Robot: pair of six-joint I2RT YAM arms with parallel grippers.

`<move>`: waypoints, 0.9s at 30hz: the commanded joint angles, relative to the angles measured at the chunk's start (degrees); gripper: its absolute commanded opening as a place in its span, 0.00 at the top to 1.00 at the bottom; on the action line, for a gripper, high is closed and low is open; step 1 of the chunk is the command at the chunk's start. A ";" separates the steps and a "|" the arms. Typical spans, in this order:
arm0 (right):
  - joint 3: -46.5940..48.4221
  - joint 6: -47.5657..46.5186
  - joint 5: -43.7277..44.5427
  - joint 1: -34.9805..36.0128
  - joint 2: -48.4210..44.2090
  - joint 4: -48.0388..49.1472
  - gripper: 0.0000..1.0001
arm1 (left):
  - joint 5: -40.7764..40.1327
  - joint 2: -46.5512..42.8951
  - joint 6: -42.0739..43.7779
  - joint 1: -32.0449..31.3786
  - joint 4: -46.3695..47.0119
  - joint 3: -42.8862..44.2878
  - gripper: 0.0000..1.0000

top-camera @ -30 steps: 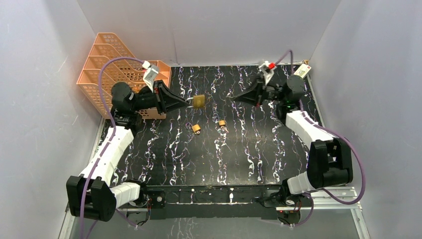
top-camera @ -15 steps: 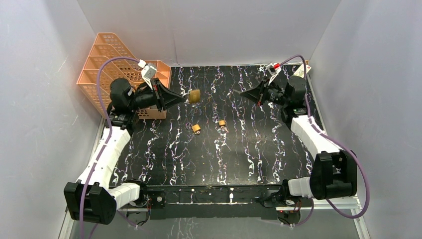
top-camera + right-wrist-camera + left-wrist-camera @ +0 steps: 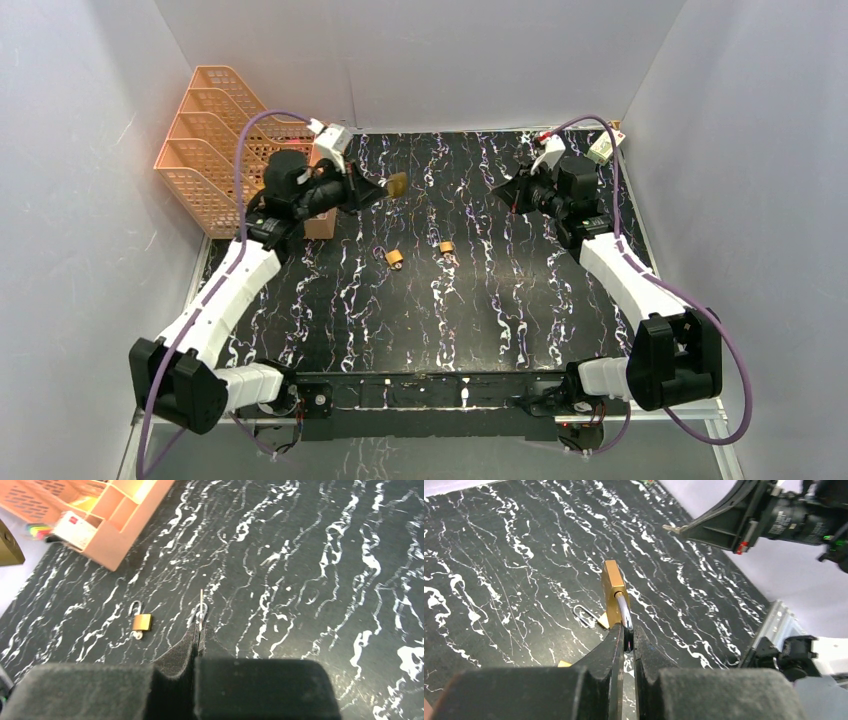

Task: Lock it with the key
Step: Place the key at the center of the board.

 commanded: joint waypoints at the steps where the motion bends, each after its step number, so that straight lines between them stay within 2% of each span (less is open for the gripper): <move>1: 3.35 -1.32 10.56 0.53 -1.90 -2.94 1.00 | -14.83 3.26 3.24 -4.77 -3.88 6.81 1.00; 5: 3.72 -0.26 16.73 0.63 -2.33 -4.97 1.00 | -21.02 7.87 2.31 -7.21 -4.67 10.68 1.00; 13: 2.88 0.46 25.50 0.88 -2.61 -7.07 1.00 | -39.50 18.15 2.35 -16.65 -7.13 20.43 1.00; 19: 2.35 0.10 25.10 0.93 -1.90 -7.38 1.00 | -44.57 29.99 2.08 -22.18 -13.60 33.38 1.00; 27: 1.08 2.08 22.59 -1.10 -0.70 -7.20 1.00 | -41.94 42.62 -2.30 -23.10 -22.25 49.82 1.00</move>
